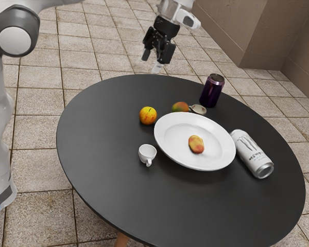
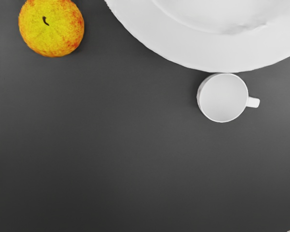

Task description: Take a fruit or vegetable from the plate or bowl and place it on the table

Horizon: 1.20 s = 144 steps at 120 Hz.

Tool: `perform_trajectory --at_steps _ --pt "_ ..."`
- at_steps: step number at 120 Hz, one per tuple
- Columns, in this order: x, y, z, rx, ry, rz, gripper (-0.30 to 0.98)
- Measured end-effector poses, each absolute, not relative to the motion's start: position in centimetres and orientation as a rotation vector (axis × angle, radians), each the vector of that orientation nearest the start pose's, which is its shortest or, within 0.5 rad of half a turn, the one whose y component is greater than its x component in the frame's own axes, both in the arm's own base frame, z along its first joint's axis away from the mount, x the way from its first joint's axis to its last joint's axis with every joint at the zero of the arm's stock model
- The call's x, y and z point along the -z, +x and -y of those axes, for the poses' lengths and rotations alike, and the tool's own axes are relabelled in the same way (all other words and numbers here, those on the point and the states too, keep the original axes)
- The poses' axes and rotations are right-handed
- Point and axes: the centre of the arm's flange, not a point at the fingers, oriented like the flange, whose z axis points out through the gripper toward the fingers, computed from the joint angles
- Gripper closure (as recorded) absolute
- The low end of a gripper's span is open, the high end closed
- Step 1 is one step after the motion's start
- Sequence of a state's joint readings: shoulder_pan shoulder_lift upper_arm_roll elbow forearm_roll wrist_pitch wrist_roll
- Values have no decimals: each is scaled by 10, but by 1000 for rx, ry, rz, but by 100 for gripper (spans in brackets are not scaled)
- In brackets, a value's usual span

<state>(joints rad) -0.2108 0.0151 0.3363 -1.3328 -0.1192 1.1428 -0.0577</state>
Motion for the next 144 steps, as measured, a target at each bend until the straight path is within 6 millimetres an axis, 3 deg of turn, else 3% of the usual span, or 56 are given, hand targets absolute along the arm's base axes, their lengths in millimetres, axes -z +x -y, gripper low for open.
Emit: perform_trajectory --at_steps 14,29,32,39,43,47,53,58,64,69,72,76,81,84,87,91,98,121,136,144 --pt "-699 512 -97 -135 -3233 422 2" --pt "-706 504 -158 -11 -3199 635 2" --pt "-720 498 -170 52 -3180 672 2" --pt "-788 465 -199 268 -2998 757 2" --pt "-808 449 -216 321 -2909 814 2" --pt "-814 440 -234 328 -2840 870 2" --pt "-807 437 -263 289 -2768 942 2" --pt "-804 437 -271 273 -2737 958 2" --pt "-801 454 -249 269 -2746 885 2" --pt "-787 491 -201 251 -2799 727 2" --pt "-776 520 -148 243 -2845 567 2" --pt "-761 551 -42 244 -2904 276 2" --pt "-744 560 87 246 -2941 -69 2" --pt "-732 561 135 236 -2950 -195 2" --pt "-717 565 158 216 -2954 -257 2" --pt "-695 573 166 179 -2956 -281 2" --pt "-674 589 154 153 -2962 -249 2" --pt "-649 613 134 165 -2990 -211 2" --pt "-592 612 96 53 -3019 -148 2" --pt "-571 610 87 67 -3035 -148 2"
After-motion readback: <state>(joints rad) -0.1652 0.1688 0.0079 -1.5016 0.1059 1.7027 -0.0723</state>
